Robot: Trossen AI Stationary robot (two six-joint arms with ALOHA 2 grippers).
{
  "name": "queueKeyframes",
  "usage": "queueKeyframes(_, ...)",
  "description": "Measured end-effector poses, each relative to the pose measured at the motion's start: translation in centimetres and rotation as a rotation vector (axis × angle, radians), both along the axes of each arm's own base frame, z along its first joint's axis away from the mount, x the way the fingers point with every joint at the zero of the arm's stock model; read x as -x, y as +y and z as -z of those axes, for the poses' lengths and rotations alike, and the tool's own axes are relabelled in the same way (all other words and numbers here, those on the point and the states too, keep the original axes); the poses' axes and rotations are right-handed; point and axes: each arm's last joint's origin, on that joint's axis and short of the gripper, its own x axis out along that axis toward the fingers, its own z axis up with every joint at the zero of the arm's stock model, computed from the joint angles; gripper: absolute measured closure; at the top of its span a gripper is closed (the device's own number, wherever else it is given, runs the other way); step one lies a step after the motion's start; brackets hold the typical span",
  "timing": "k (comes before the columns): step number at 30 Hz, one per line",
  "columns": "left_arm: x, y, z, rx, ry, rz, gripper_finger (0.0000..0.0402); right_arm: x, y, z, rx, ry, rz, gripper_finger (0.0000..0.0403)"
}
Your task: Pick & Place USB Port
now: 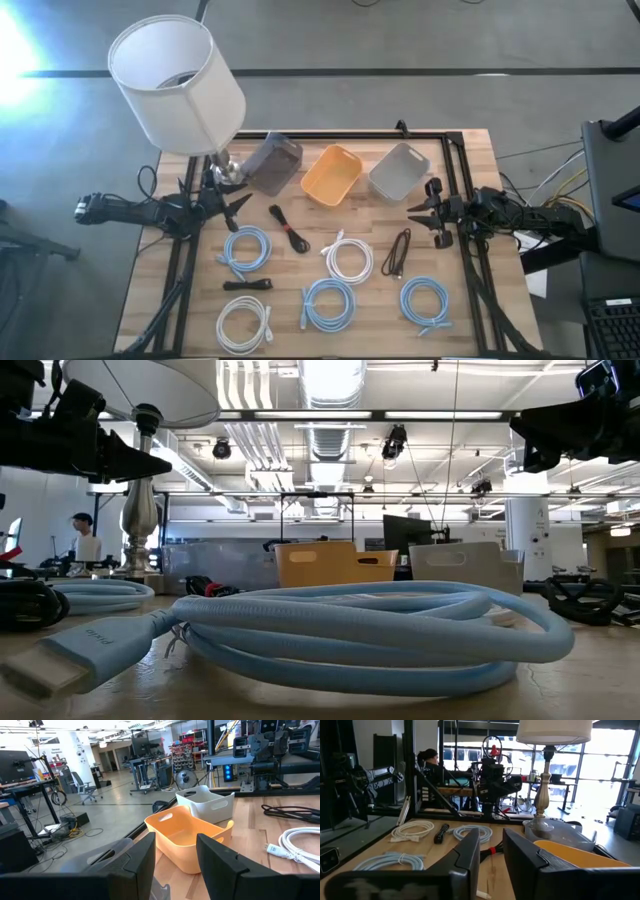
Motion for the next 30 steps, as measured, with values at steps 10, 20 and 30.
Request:
queueKeyframes(10, 0.0, 0.0, 0.0, 0.0, 0.0, 0.0, 0.0254, 0.0, 0.0, 0.0, 0.0, 0.0, 0.0, 0.0322)
queueKeyframes(20, 0.0, 0.0, 0.0, 0.0, 0.0, 0.0, 0.0254, 0.0, 0.0, 0.0, 0.0, 0.0, 0.0, 0.0335)
queueKeyframes(30, 0.0, 0.0, 0.0, 0.0, 0.0, 0.0, 0.0254, 0.0, 0.0, 0.01, 0.0, 0.0, 0.0, 0.0319)
